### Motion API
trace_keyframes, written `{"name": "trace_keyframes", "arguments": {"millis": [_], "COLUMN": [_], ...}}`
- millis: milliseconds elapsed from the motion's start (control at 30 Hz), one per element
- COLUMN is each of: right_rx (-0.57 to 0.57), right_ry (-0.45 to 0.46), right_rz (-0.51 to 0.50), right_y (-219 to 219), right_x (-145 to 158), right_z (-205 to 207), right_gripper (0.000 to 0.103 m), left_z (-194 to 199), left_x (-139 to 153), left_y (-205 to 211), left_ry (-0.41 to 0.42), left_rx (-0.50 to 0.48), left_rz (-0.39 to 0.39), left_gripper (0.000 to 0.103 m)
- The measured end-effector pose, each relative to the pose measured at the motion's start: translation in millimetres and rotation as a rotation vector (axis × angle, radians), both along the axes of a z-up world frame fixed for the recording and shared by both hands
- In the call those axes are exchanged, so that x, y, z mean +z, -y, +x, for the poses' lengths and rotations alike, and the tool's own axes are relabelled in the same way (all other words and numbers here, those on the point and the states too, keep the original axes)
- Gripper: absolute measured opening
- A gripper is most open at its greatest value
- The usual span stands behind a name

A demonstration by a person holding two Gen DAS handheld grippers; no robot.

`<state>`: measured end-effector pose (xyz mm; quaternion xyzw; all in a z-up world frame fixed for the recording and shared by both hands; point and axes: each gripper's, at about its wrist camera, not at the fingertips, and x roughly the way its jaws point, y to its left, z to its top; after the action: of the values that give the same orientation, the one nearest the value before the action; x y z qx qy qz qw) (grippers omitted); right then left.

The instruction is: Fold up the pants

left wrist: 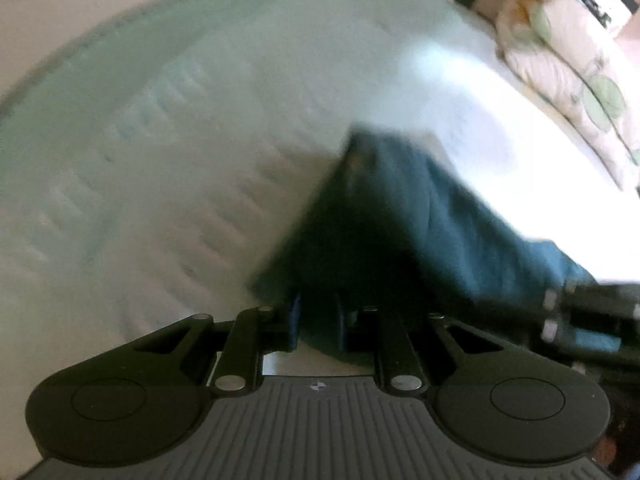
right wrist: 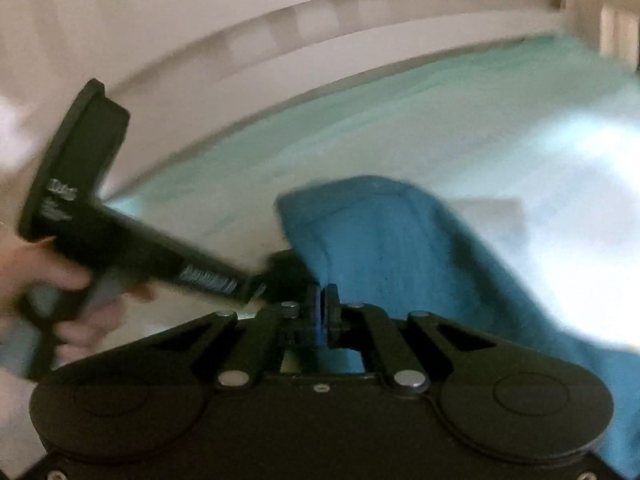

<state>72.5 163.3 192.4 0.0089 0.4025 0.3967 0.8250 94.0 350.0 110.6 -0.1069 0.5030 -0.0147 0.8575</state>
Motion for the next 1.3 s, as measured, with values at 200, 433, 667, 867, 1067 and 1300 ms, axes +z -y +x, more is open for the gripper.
{"name": "trace_keyframes", "arguments": {"millis": [200, 433, 667, 867, 1067, 1300], "right_rx": [0.077, 0.019, -0.198, -0.446, -0.513, -0.466], "right_ry": [-0.155, -0.161, -0.134, -0.085, -0.065, -0.128], "right_rz": [-0.094, 0.023, 0.07, -0.076, -0.181, -0.181], "right_y": [-30.9, 8.7, 109.4, 177.4, 189.1, 186.8], "right_x": [-48.0, -20.6, 12.0, 4.3, -21.2, -45.7], "right_z": [9.7, 0.4, 0.3, 36.1, 72.1, 71.8], "right_gripper": [0.008, 0.02, 0.035, 0.035, 0.044, 0.047], "left_z": [-7.7, 11.2, 40.1, 40.4, 35.0, 32.9], "left_x": [34.8, 42.6, 3.6, -39.8, -39.5, -43.9], "left_y": [1.5, 46.5, 87.1, 80.8, 71.3, 81.0], "left_ry": [0.102, 0.13, 0.031, -0.074, -0.066, -0.039], "left_rx": [0.037, -0.091, -0.228, -0.251, -0.242, -0.25], "left_rz": [0.162, 0.177, 0.121, 0.154, 0.121, 0.167], "left_gripper": [0.019, 0.019, 0.019, 0.019, 0.019, 0.019]}}
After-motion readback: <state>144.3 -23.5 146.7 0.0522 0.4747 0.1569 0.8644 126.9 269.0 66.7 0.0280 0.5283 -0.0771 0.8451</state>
